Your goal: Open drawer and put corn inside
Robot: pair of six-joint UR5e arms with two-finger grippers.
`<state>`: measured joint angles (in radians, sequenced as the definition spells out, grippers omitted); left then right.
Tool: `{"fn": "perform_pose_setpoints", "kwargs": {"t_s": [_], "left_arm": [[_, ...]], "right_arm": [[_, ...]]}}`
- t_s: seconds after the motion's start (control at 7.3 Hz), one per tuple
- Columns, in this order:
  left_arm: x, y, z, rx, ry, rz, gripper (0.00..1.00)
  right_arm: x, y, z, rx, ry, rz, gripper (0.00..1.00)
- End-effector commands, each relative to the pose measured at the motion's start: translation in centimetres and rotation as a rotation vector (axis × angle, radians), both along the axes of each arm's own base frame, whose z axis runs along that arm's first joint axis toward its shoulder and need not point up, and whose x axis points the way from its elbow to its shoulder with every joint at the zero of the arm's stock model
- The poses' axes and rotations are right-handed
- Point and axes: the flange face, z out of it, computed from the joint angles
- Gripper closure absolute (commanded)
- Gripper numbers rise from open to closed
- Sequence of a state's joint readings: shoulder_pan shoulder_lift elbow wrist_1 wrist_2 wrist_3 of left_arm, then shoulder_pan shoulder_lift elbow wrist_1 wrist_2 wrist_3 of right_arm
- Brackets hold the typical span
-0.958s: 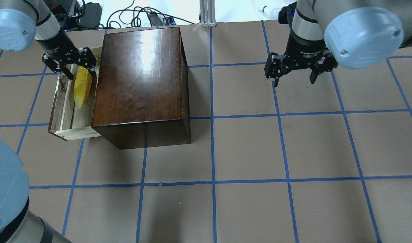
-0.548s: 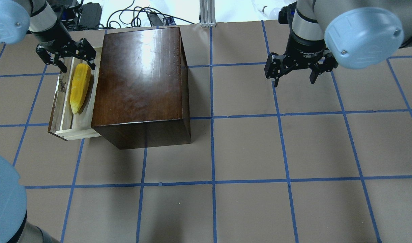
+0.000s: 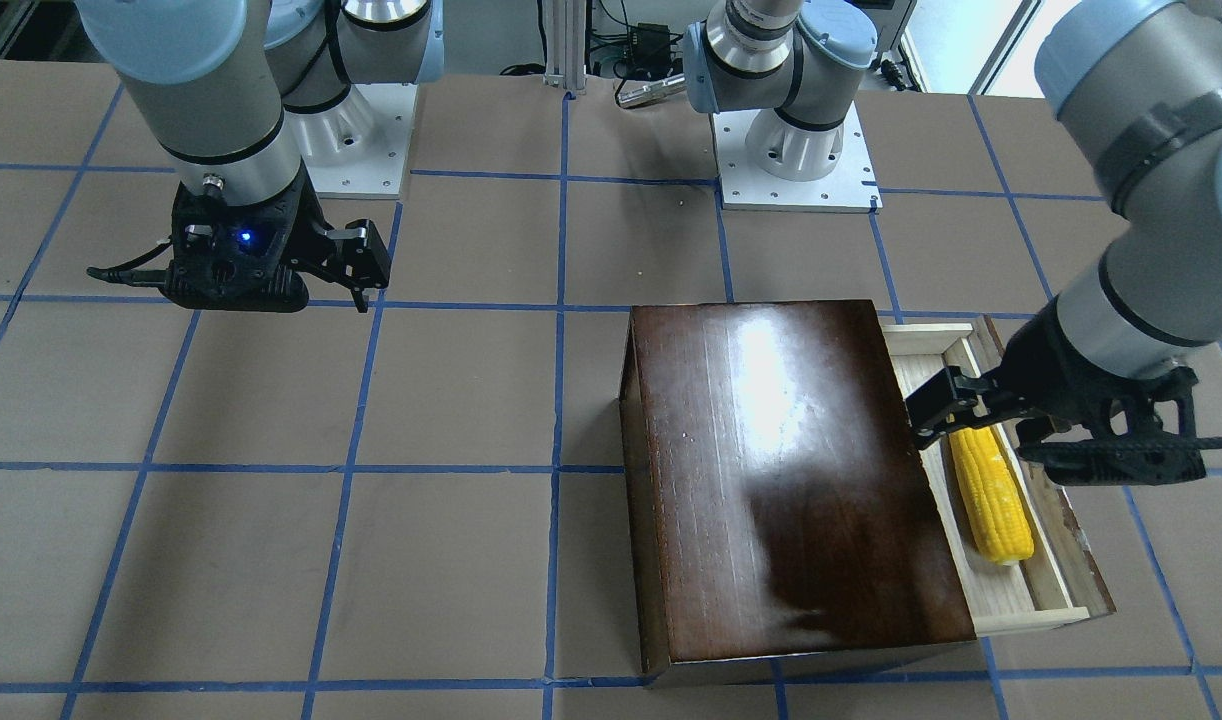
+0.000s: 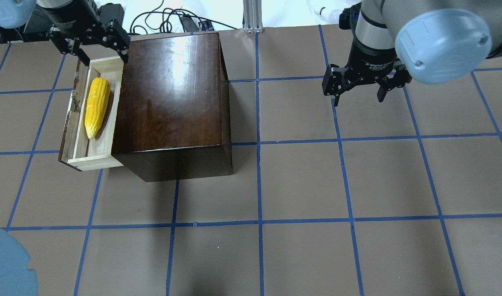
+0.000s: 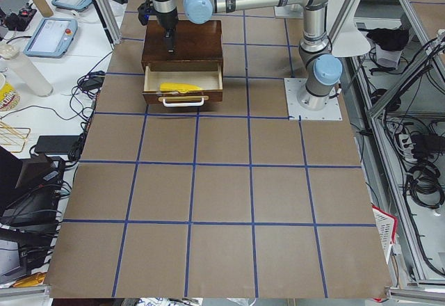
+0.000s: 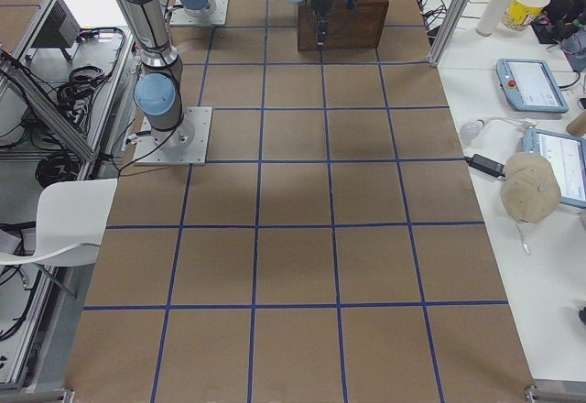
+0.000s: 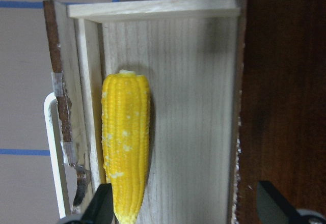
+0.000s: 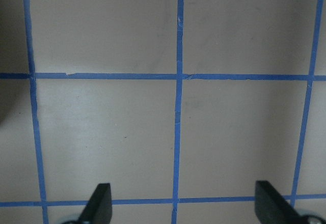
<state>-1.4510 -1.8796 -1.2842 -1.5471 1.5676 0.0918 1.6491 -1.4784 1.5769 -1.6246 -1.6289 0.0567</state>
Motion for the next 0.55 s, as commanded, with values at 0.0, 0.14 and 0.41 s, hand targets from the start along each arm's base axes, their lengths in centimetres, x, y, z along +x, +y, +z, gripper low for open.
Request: {"fn": "perform_pose_setpoints", "kwargs": {"t_s": [0.0, 0.14, 0.41], "left_arm": [[-7.4, 2.6, 1.8, -0.007, 0.003, 0.021, 0.0], [-9.6, 3.3, 1.9, -0.007, 0.003, -0.002, 0.0], [-10.4, 4.9, 0.5, 0.028, -0.001, -0.02, 0.0]], "right_arm": [[0.0, 0.0, -0.1, 0.001, -0.001, 0.0, 0.0], [0.0, 0.0, -0.1, 0.001, -0.001, 0.0, 0.0], [0.0, 0.0, -0.1, 0.001, -0.001, 0.0, 0.0]]}}
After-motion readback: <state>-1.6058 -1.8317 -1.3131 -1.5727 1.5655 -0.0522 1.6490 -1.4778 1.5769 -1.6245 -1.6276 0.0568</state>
